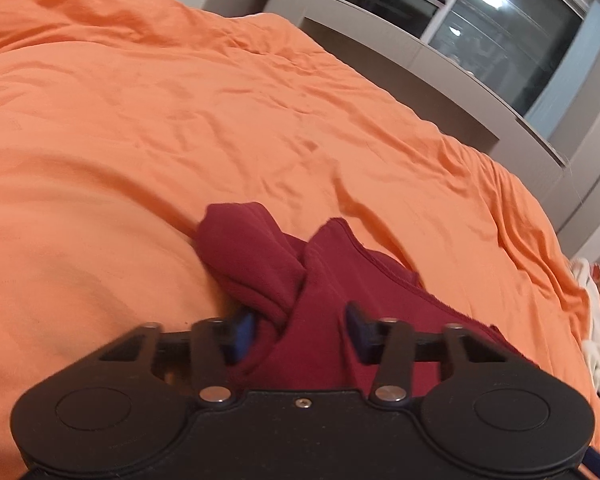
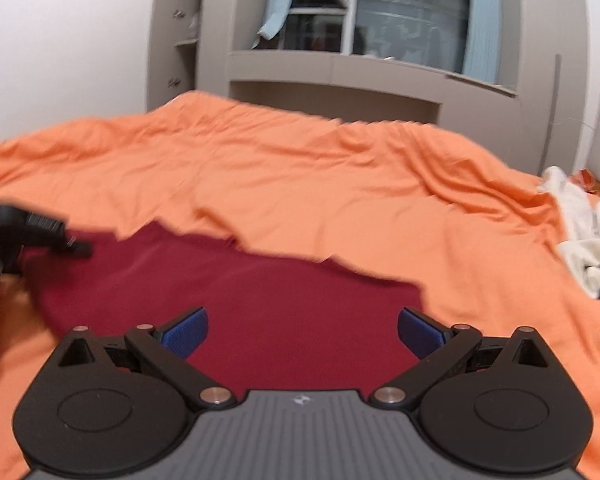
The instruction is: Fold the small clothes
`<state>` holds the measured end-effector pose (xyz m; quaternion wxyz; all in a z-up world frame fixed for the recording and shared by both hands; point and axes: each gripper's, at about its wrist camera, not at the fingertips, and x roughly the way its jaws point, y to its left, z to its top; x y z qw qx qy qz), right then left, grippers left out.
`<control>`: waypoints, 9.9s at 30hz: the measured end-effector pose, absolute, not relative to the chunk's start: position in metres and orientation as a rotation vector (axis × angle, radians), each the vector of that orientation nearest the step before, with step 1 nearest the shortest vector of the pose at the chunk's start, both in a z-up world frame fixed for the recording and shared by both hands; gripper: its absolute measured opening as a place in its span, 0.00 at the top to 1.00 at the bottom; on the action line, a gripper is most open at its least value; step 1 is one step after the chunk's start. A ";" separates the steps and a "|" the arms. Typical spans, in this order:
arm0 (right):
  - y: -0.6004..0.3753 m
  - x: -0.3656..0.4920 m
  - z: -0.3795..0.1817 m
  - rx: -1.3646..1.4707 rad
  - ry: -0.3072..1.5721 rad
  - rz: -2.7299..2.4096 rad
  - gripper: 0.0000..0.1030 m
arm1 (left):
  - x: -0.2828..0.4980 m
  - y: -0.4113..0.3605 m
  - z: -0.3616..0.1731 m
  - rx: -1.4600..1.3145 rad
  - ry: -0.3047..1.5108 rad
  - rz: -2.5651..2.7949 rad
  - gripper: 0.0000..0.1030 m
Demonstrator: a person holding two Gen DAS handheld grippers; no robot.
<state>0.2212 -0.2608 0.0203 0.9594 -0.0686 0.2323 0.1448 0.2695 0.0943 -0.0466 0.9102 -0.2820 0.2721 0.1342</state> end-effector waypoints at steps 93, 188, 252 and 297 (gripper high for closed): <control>-0.400 0.353 -0.012 0.470 0.706 0.426 0.95 | 0.224 -0.143 -0.029 0.198 0.498 -0.399 0.89; -0.403 0.232 0.006 -0.234 0.683 0.335 0.60 | 0.340 -0.033 -0.060 -0.205 0.745 -0.409 0.01; -0.418 0.310 -0.039 0.109 0.746 0.253 0.77 | 0.345 -0.032 -0.069 -0.238 0.778 -0.412 0.00; -0.419 0.329 -0.053 0.226 0.772 0.304 0.72 | 0.345 -0.032 -0.069 -0.237 0.781 -0.411 0.00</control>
